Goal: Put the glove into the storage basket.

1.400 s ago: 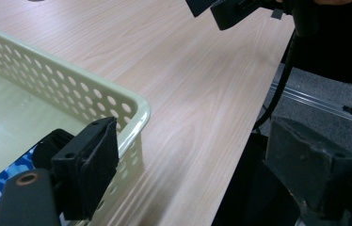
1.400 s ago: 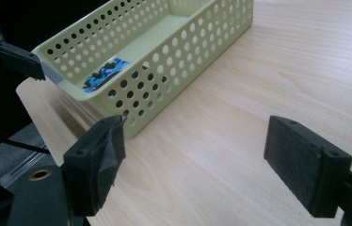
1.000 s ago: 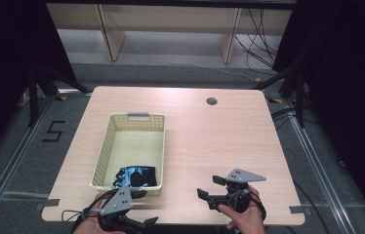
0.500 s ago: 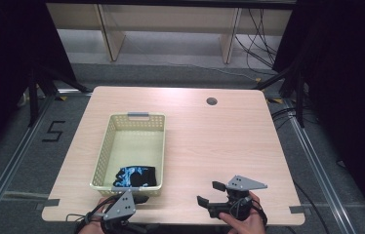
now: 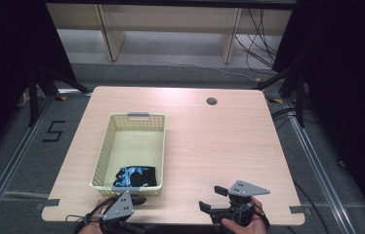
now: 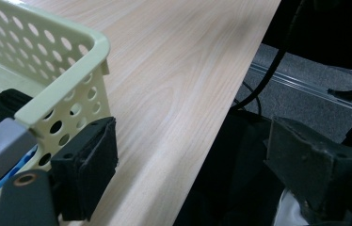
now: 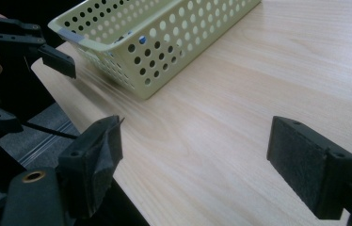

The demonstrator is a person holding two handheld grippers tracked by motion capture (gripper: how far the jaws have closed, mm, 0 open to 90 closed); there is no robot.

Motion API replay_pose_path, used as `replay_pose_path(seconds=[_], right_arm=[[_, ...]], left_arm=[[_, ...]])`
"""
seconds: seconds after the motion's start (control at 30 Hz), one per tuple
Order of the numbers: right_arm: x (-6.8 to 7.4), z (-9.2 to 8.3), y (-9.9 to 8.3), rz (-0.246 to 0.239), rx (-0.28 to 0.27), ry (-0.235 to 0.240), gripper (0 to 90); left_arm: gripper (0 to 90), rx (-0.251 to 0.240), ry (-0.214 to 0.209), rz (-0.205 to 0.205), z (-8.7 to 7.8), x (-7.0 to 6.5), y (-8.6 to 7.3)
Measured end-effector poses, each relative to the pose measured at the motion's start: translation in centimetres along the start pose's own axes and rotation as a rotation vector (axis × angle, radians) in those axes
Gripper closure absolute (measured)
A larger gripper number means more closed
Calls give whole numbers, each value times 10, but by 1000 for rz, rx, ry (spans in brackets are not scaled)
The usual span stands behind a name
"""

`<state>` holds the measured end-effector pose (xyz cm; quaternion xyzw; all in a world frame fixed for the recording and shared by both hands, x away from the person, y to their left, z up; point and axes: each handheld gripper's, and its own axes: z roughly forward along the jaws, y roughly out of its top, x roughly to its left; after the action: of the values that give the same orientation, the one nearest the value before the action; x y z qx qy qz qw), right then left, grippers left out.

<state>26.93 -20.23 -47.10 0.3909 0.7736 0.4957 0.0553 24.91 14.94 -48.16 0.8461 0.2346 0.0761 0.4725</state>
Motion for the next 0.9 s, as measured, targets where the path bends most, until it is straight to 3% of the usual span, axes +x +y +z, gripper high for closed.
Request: replay_pose_path(seconds=[0.03, 0.07, 0.1, 0.13, 0.17, 0.2, 0.23, 0.27, 0.3, 0.33, 0.37, 0.4, 0.43, 0.47, 0.53, 0.57, 0.6, 0.63, 0.7, 0.73, 0.8, 0.83, 0.9], right_arm=[[-2, 0, -1, -16, -3, -5, 189], [1, -2, -2, 19, 14, -4, 189], [-1, -1, -3, -7, -5, -18, 186], [-1, -4, -4, -10, 0, -19, 183], [-1, -5, -5, 2, 0, -19, 181], [1, -6, -7, 35, 11, -18, 176], [-1, -6, -8, 3, -1, -18, 170], [2, -6, -10, 30, -1, -10, 164], [-2, -5, -10, -22, -9, -4, 164], [0, -6, -12, 0, 1, -16, 161], [1, -6, -13, 3, 0, -14, 160], [3, -7, -14, 11, 17, -21, 161], [1, -6, -15, -22, 15, -25, 160], [3, -7, -16, -20, 23, -41, 160], [7, -8, -18, 1, 46, -28, 160], [9, -9, -19, 11, 67, -35, 160], [9, -9, -21, -16, 75, -44, 160], [8, -7, -22, -36, 57, -32, 160], [12, -9, -25, -35, 88, -37, 161], [13, -9, -27, -63, 99, -40, 162], [13, -9, -29, -115, 124, -60, 162], [14, -9, -31, -113, 131, -65, 162], [17, -9, -34, -118, 152, -49, 162]], left_arm=[[161, 4, 3, -16, 0, 0, -1], [161, 7, -3, -27, 1, 1, -2], [161, 24, -6, 10, -1, 4, -2], [161, 6, 4, -21, 1, 1, -4], [161, 22, -7, -4, 1, 2, -5], [161, 21, 5, -19, 2, 1, -7], [161, 34, -3, -21, 2, 0, -8], [161, 33, 4, 8, 3, 2, -9], [161, 47, -10, 8, 2, 2, -9], [161, 43, -6, 3, 3, 1, -10], [161, 21, -7, -32, 6, -2, -13], [161, 40, -13, 1, 6, -1, -12], [162, 26, -8, -43, 7, -5, -14], [161, 65, -14, -6, 6, -2, -14], [161, 32, -3, -6, 9, -4, -16], [161, 71, 1, 9, 9, -4, -17], [161, 79, 19, 29, 10, -5, -17], [162, 62, 17, 20, 12, -7, -19], [161, 57, -4, 5, 12, -10, -19], [161, 73, 0, 20, 11, -9, -19], [162, 57, 1, 41, 11, -11, -19], [162, 57, -3, 2, 12, -14, -21], [162, 92, -19, 14, 10, -14, -20]])
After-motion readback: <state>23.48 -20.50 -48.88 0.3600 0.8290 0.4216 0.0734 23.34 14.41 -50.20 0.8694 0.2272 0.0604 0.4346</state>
